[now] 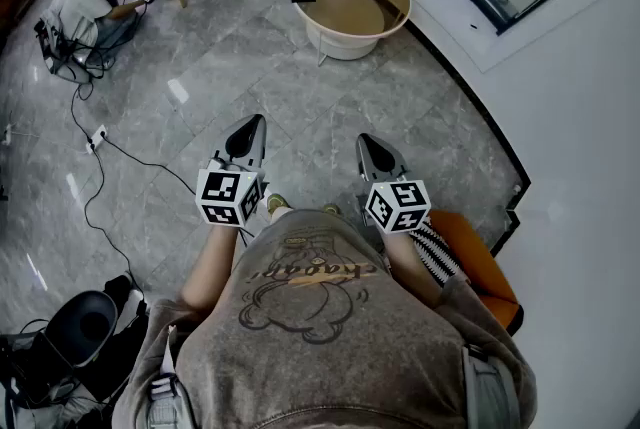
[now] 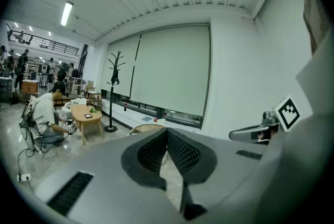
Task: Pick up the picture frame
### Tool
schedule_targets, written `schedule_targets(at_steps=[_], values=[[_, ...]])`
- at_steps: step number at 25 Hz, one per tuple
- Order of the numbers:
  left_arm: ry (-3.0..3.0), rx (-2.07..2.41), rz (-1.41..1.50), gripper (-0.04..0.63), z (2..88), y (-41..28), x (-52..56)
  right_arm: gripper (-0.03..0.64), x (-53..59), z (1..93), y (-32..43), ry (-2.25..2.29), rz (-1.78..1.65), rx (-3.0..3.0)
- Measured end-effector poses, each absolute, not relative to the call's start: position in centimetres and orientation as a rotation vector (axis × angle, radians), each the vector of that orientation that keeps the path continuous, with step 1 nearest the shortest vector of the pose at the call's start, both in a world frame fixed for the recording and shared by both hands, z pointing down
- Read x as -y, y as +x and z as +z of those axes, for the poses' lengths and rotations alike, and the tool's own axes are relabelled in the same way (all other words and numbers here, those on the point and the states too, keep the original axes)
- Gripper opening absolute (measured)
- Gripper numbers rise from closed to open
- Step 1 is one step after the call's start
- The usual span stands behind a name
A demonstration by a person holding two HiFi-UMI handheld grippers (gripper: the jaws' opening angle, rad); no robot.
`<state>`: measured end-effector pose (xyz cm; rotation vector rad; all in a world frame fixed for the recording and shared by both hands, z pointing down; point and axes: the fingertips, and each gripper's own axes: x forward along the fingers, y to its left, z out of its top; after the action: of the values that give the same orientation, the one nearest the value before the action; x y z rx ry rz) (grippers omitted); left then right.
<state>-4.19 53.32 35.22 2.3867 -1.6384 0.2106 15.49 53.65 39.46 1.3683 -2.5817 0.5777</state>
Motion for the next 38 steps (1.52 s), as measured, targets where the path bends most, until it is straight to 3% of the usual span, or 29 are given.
schedule_targets(at_steps=[15,38], values=[[2.397,1.602,0.223,0.018,36.5,-5.4,-53.9,0.02,-54.8,40.9,13.8,1.396,0.639,2.6],[2.452,1.515,0.21,0.018,38.3,-11.8,-49.4,0.02,-50.6,42.0,5.2,1.43,0.616,2.586]])
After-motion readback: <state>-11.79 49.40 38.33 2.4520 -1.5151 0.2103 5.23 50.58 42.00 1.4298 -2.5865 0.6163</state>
